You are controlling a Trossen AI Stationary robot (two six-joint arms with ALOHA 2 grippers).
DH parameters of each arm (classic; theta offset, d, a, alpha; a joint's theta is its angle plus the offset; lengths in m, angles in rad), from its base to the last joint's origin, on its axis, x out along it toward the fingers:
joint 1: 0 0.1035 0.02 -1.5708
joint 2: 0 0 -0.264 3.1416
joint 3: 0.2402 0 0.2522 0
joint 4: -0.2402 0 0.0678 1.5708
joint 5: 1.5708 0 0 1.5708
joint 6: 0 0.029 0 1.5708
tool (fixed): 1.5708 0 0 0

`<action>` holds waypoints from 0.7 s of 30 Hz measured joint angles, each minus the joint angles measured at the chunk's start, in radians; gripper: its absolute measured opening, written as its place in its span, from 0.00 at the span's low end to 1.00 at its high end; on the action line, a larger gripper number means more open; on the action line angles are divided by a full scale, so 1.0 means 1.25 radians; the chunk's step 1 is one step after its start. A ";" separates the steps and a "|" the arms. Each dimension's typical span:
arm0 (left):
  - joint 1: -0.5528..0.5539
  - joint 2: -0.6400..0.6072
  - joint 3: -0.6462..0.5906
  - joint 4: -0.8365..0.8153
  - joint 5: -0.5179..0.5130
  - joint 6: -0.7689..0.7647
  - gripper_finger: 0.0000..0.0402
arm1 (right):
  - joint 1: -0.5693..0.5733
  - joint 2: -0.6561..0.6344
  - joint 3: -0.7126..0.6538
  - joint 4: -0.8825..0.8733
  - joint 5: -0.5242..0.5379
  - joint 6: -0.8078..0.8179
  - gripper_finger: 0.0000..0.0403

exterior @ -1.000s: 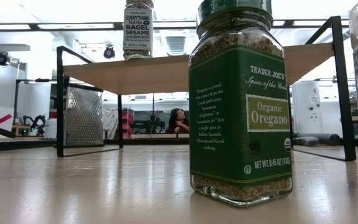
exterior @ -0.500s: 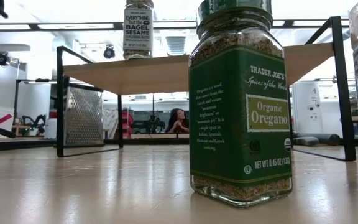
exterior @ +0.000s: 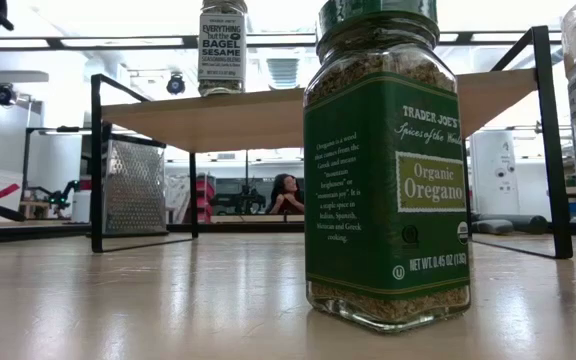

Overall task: Shelf spices
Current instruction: Remove the black seasoning bottle from the shelf, then remove the white seasoning bottle from the shelf

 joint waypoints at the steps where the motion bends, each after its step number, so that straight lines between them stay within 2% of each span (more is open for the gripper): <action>1: 0.000 0.000 0.003 -0.008 0.000 0.000 0.60 | 0.000 0.000 0.000 0.000 0.000 0.000 0.55; 8: 0.000 0.000 0.038 -0.060 0.000 0.001 0.69 | 0.000 0.000 0.000 0.000 0.000 0.000 0.52; 14: 0.005 -0.001 0.146 -0.205 -0.010 0.018 0.71 | -0.001 0.000 0.000 0.008 0.000 -0.007 0.53; 16: 0.011 -0.001 0.194 -0.264 -0.041 0.028 0.70 | -0.001 0.000 0.000 0.020 0.001 -0.013 0.54; 21: 0.048 -0.001 0.323 -0.366 -0.178 0.052 0.69 | -0.001 0.000 0.000 0.033 0.007 -0.025 0.54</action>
